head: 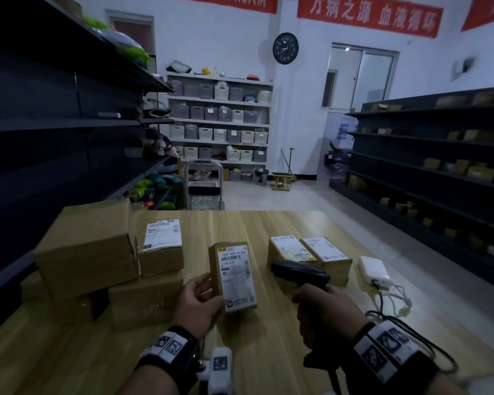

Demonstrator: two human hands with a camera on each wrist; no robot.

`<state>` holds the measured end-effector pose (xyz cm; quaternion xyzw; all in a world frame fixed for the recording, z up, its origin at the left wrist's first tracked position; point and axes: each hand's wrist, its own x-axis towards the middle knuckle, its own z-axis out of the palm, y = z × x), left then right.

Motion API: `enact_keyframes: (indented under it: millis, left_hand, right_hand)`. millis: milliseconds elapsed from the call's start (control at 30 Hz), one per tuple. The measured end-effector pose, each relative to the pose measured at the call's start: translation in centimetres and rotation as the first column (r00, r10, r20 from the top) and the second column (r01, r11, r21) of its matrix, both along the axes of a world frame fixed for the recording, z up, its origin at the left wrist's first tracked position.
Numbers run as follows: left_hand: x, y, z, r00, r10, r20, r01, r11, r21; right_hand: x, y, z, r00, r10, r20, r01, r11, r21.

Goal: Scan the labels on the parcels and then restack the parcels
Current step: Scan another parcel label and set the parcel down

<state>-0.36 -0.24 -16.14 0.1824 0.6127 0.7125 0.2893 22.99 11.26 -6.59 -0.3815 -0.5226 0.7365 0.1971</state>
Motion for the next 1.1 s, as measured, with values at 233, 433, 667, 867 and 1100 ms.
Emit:
enact_keyframes:
  millis: [233,433,667,867,1100]
  left_hand:
    - [-0.4,0.2,-0.1,1.000,-0.008,0.030,0.009,1.000,-0.019]
    - [-0.8,0.4,-0.2,1.000,-0.021,0.023,0.022,0.999,-0.041]
    - [-1.0,0.2,-0.2,0.998,-0.035,0.043,0.036,0.999,-0.040]
    - [-1.0,0.4,-0.4,0.999,-0.024,0.046,0.026,0.999,-0.039]
    - [-1.1,0.4,-0.6,0.998,-0.055,0.010,0.056,0.996,-0.072]
  right_hand:
    - [-0.1,-1.3,1.0,0.999,-0.004,-0.042,0.002,0.999,-0.041]
    - [-0.2,-1.5,1.7,0.999,-0.027,-0.032,0.025,0.998,-0.055]
    - [-0.3,-2.0,2.3,1.000,-0.027,-0.011,0.025,0.996,-0.086]
    - [-0.1,-2.3,2.5,1.000,0.000,-0.007,-0.001,0.994,-0.106]
    - [0.0,-2.2,2.1,0.999,0.016,-0.027,-0.019,0.996,-0.091]
